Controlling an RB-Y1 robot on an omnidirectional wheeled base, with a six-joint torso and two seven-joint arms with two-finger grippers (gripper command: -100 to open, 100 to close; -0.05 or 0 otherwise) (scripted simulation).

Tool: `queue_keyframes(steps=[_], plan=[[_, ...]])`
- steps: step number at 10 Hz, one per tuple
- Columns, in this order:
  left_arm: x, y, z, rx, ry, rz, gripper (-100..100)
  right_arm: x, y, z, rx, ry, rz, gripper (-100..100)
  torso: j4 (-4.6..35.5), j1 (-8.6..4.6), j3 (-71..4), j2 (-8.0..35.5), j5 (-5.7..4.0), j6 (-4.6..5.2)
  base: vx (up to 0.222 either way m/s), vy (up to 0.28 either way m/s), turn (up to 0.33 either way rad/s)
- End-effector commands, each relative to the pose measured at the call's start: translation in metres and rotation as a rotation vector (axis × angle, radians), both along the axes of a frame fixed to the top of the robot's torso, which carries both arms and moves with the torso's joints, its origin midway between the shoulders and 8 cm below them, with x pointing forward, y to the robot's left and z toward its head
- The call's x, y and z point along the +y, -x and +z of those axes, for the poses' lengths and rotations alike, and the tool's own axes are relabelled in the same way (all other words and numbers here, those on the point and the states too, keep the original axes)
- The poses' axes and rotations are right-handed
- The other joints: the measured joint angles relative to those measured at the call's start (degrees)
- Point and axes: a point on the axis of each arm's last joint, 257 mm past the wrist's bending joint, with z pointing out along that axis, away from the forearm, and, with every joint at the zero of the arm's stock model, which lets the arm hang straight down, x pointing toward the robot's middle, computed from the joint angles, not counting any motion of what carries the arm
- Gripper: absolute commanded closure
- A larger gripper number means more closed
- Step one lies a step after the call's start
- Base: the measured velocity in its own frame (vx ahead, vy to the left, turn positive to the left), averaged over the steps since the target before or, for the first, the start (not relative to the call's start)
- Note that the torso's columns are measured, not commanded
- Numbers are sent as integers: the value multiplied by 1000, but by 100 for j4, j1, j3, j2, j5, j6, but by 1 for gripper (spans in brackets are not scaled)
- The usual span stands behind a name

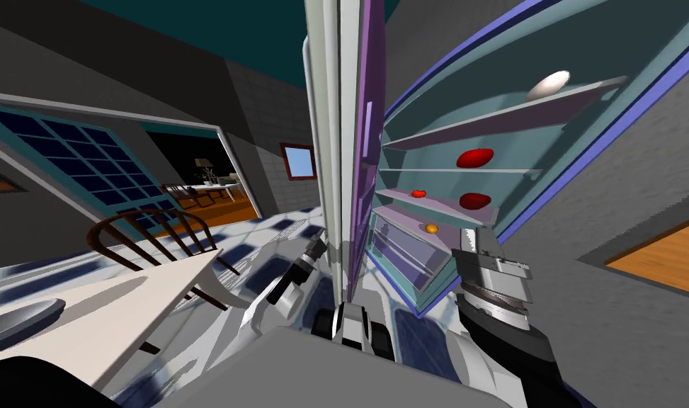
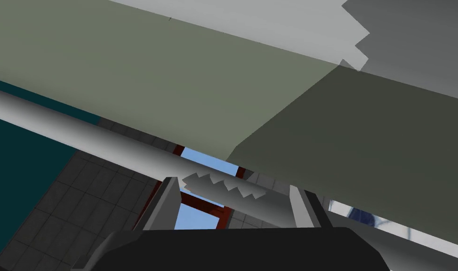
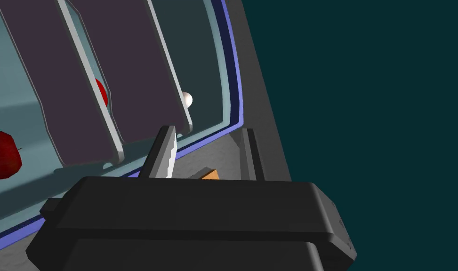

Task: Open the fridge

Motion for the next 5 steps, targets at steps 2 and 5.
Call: queue_keyframes(steps=[2, 5], plan=[[-10, 3, 15, -34, 16, -43, 100, 0, 0, 0, 0, 0, 0, 0, 2, -18, 3, 7, -5, -8, 82, 279, -132], [-19, 9, 8, -20, 2, -73, 100, 0, 0, 0, 0, 0, 0, 0, -22, -43, 29, 34, -2, 1, 47, 163, -82]])
